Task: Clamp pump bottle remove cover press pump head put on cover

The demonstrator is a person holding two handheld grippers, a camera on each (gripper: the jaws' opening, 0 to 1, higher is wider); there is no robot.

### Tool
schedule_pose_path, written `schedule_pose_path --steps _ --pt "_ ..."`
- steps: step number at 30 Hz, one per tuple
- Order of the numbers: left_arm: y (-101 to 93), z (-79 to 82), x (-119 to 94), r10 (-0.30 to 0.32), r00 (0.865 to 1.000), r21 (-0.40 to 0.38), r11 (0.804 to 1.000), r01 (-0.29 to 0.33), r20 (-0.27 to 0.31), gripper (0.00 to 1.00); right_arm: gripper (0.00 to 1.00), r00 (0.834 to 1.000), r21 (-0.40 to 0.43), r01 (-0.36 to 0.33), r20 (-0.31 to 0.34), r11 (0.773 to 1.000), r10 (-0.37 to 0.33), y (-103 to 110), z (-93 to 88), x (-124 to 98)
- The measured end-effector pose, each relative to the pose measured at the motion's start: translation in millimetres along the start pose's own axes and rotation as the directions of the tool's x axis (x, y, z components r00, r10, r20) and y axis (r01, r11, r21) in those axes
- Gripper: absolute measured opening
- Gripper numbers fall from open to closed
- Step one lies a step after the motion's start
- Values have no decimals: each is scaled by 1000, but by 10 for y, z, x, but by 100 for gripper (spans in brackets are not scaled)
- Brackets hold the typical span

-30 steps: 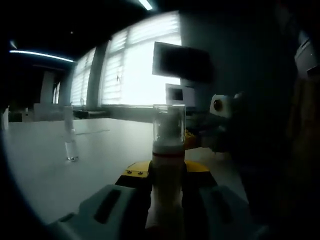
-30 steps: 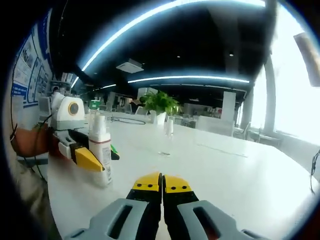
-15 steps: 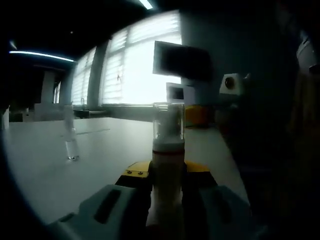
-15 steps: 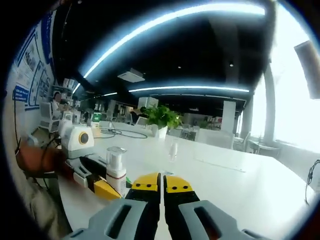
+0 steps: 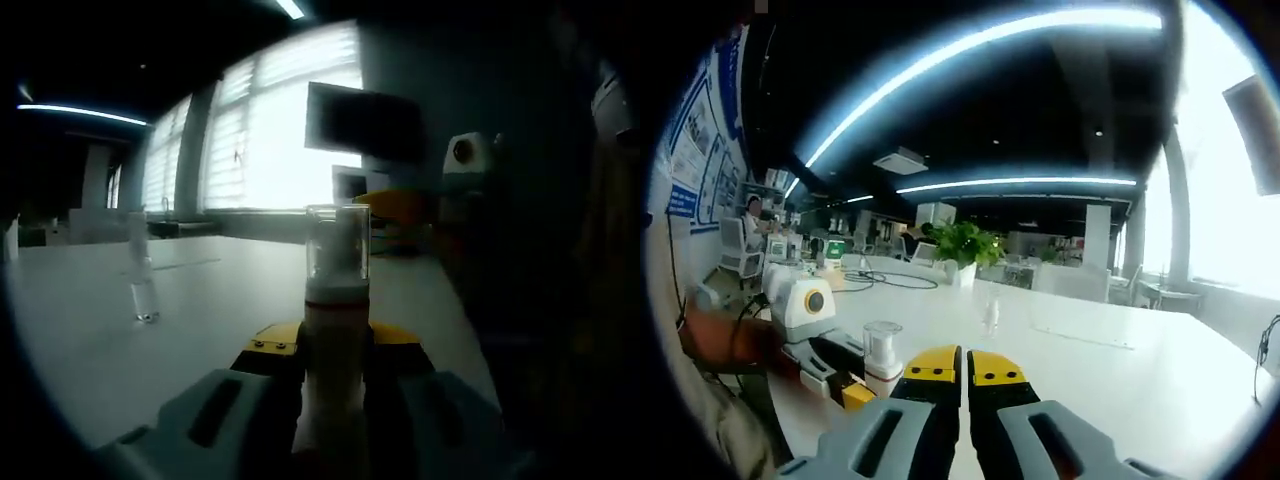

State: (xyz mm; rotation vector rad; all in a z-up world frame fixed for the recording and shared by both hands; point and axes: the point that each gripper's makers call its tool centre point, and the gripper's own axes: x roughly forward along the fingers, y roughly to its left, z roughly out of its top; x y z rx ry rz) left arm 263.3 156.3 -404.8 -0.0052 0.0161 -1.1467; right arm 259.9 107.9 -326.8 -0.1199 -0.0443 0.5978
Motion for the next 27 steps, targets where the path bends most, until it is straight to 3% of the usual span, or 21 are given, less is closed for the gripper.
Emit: schedule_pose_path --steps 12,22,27 --pt "28 -8 -10 -1 1000 0 1000 1 0 14 0 999 24 -39 21 999 39 116 143 30" --pt "52 -12 -19 -1 1000 -1 1000 1 0 14 2 992 27 -120 55 992 118 370 332 116" --pt "55 -11 -20 -1 1000 -1 1000 1 0 14 4 989 26 -143 51 989 141 454 332 147"
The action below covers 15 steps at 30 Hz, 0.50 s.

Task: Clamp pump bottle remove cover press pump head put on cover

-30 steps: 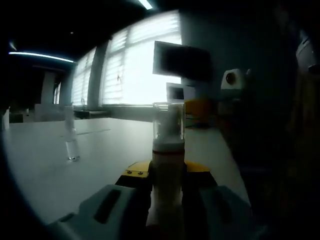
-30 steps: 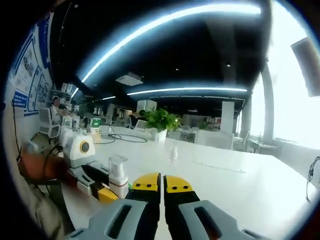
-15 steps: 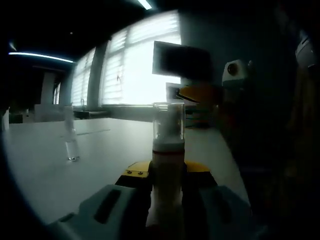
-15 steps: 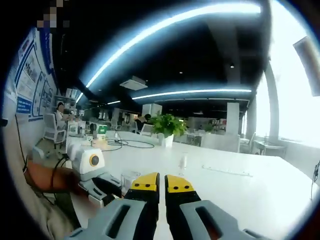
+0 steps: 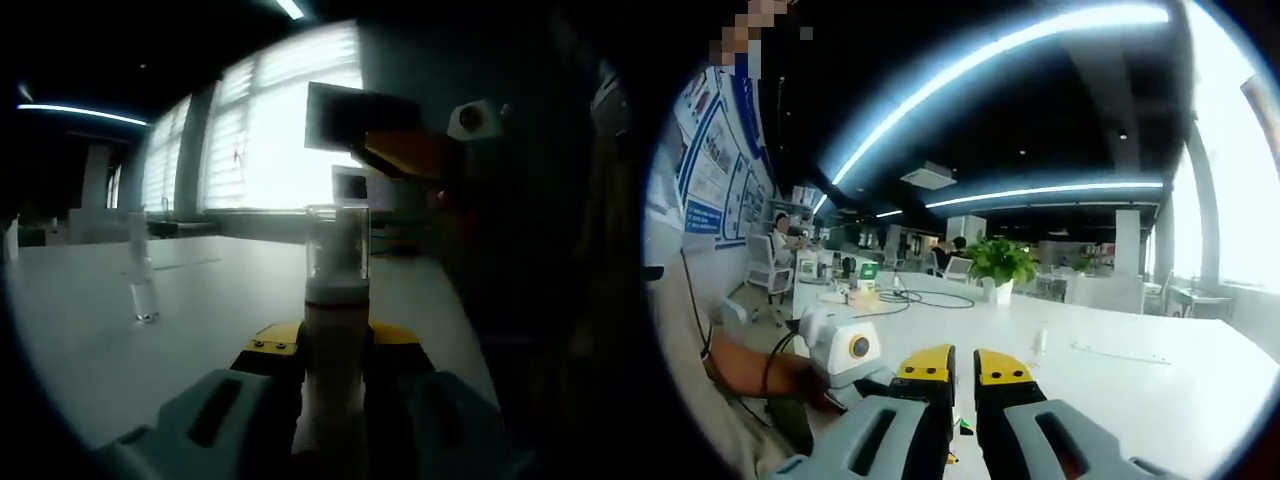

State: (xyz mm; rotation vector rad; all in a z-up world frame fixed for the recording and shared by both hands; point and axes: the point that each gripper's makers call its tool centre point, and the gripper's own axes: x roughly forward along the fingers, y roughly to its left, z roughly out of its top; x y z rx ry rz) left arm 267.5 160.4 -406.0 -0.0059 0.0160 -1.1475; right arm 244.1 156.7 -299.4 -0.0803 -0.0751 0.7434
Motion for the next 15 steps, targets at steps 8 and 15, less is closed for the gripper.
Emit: schedule_pose_path --steps 8,15 --pt "16 -2 -5 -1 1000 0 1000 1 0 14 6 1000 -1 -12 -9 1000 12 35 -24 26" --pt "-22 3 6 -2 1000 1 1000 2 0 14 9 1000 6 -29 -10 1000 29 89 -11 78"
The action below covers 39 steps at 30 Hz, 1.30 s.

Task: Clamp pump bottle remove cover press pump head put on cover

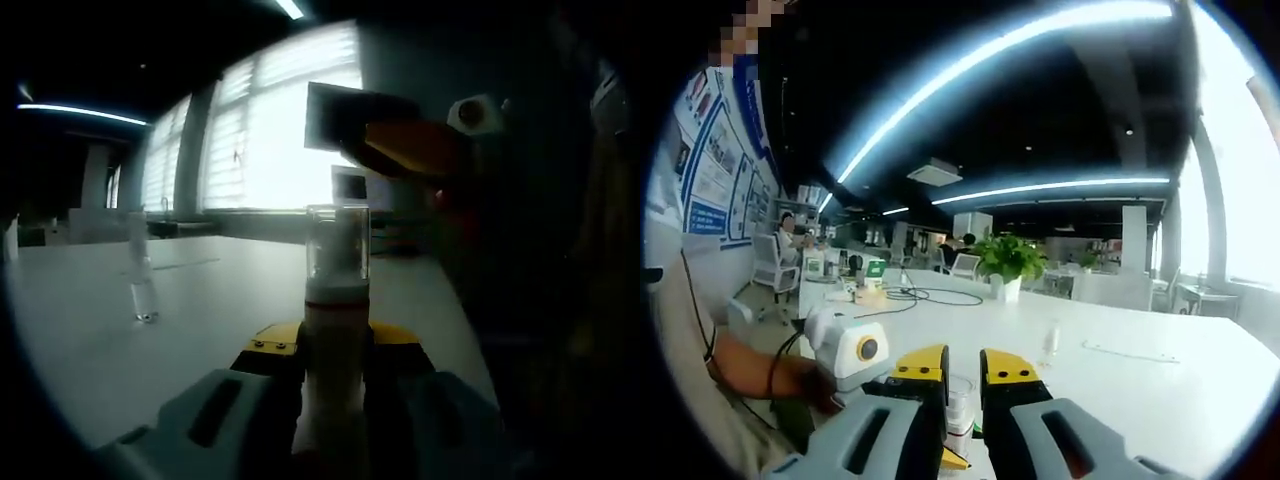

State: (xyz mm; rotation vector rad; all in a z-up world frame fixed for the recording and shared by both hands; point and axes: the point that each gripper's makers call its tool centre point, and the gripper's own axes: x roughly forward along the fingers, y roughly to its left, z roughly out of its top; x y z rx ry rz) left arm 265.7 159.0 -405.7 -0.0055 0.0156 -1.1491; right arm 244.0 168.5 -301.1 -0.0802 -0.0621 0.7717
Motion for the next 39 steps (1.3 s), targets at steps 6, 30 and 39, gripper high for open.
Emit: schedule_pose_path --steps 6,30,39 --pt "-2 0 -2 -1 1000 -1 1000 1 0 14 10 1000 -6 -14 2 1000 14 47 11 22" --pt "-79 19 17 0 1000 0 1000 0 1 14 18 994 -22 19 -107 1000 -21 69 -319 216" --pt "-74 19 17 2 1000 1 1000 -2 1 14 20 992 -35 36 -122 999 -40 68 -376 243"
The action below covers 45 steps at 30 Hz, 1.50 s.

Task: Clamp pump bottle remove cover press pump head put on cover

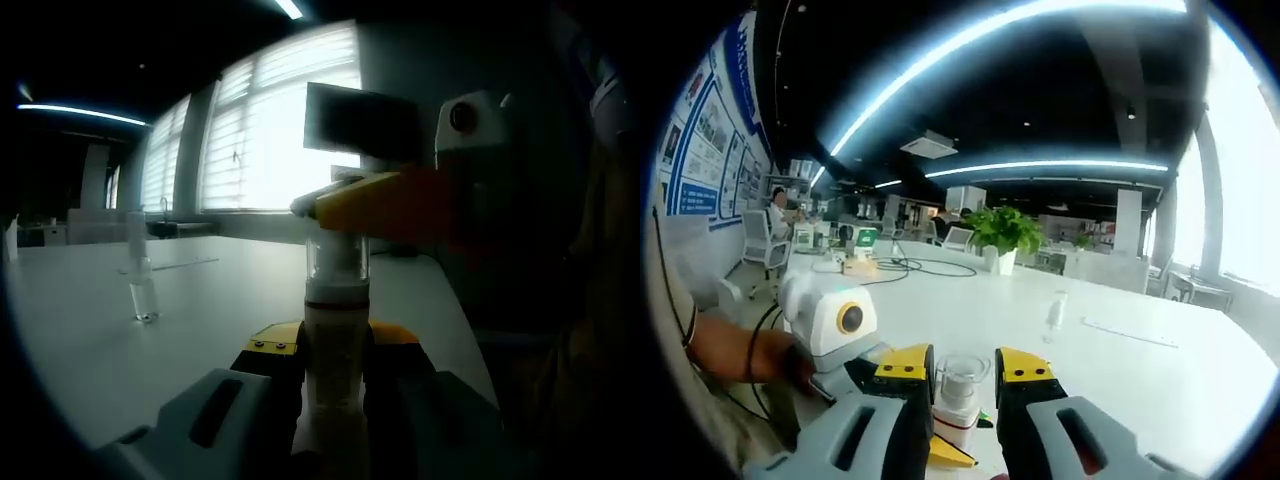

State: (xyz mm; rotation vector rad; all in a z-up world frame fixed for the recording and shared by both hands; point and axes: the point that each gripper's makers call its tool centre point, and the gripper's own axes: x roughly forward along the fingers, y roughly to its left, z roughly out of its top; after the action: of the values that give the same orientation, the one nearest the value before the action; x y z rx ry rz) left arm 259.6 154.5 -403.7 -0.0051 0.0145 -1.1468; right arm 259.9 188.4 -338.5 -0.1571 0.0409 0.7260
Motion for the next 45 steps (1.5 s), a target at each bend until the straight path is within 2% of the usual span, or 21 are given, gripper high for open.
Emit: schedule_pose_path --steps 11,22,45 --pt "50 -9 -15 1 1000 -1 1000 -1 0 14 19 1000 5 -10 -29 1000 10 26 -84 43" --pt "39 -6 -12 3 1000 0 1000 -3 0 14 17 999 51 -11 -34 999 12 37 -105 46" --pt "64 -13 -13 3 1000 0 1000 -3 0 14 15 1000 64 -13 4 998 13 31 -28 0"
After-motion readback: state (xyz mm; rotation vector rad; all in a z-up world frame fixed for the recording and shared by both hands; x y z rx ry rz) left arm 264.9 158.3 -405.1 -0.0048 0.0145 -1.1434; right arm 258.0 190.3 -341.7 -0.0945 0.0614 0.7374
